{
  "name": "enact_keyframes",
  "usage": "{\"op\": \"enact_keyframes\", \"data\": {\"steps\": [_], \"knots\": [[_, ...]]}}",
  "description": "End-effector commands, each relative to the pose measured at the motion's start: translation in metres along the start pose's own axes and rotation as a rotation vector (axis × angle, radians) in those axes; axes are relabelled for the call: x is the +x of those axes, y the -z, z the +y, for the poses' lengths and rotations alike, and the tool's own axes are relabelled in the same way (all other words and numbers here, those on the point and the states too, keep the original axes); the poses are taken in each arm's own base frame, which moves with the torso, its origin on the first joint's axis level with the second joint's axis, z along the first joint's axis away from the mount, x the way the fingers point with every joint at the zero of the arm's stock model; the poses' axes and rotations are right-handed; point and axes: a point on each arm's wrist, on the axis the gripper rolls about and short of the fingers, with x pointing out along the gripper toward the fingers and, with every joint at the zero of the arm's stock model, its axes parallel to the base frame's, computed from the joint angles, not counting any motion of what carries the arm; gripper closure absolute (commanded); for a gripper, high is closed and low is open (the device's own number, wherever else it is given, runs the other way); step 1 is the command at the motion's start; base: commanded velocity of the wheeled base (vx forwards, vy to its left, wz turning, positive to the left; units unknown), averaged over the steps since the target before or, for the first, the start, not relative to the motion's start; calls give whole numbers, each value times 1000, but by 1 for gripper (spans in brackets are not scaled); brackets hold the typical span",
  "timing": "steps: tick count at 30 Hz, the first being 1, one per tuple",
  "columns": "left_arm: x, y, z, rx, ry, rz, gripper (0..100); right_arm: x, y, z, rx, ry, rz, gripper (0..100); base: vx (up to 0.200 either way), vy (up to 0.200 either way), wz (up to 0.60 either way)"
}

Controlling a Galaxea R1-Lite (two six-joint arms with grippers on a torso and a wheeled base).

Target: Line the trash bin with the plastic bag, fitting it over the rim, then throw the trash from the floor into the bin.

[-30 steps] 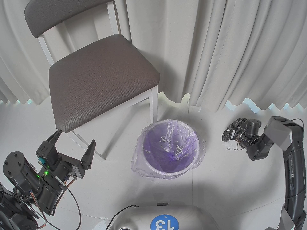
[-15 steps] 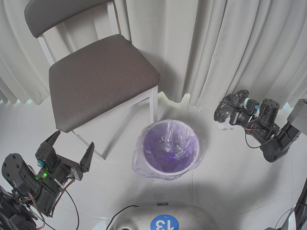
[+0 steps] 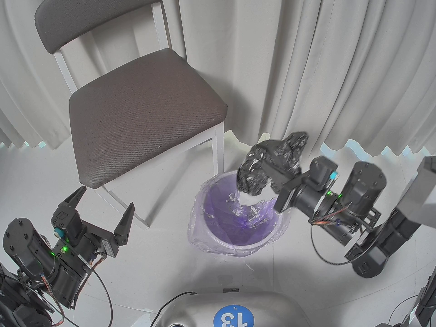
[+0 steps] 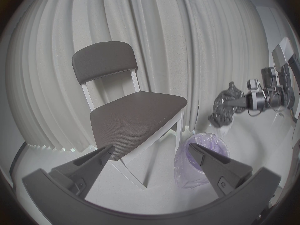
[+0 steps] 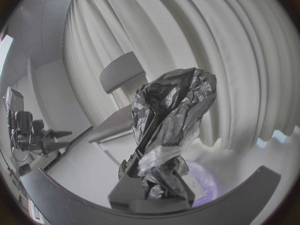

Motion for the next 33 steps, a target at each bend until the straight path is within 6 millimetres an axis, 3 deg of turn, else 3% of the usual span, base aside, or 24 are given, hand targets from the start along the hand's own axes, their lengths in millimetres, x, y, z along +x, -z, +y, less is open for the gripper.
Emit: {"op": "enact_keyframes", "data": {"steps": [1, 4, 8, 10, 13, 17, 26, 33], "knots": [[0, 0, -1, -3, 1, -8, 0, 22, 69, 15, 39, -38, 145, 100, 0, 0, 0], [1, 0, -1, -4, 0, -9, 0, 35, 88, 9, 56, -8, 154, 100, 0, 0, 0], [1, -1, -1, -6, -1, -13, 0, 43, 94, 4, 75, 13, 143, 100, 0, 0, 0], [1, -2, -1, -6, -1, -14, 0, 63, 107, -8, 100, 82, 98, 100, 0, 0, 0], [2, -4, -1, -12, -4, -27, 0, 72, 119, -22, 118, 130, 82, 100, 0, 0, 0], [2, -7, 0, -18, -7, -39, 0, 75, 130, -35, 112, 158, 91, 100, 0, 0, 0], [2, -7, 0, -18, -7, -39, 0, 81, 127, -51, 108, 192, 55, 100, 0, 0, 0], [1, -7, 0, -19, -7, -40, 0, 93, 152, -61, 68, 251, 44, 100, 0, 0, 0]]}}
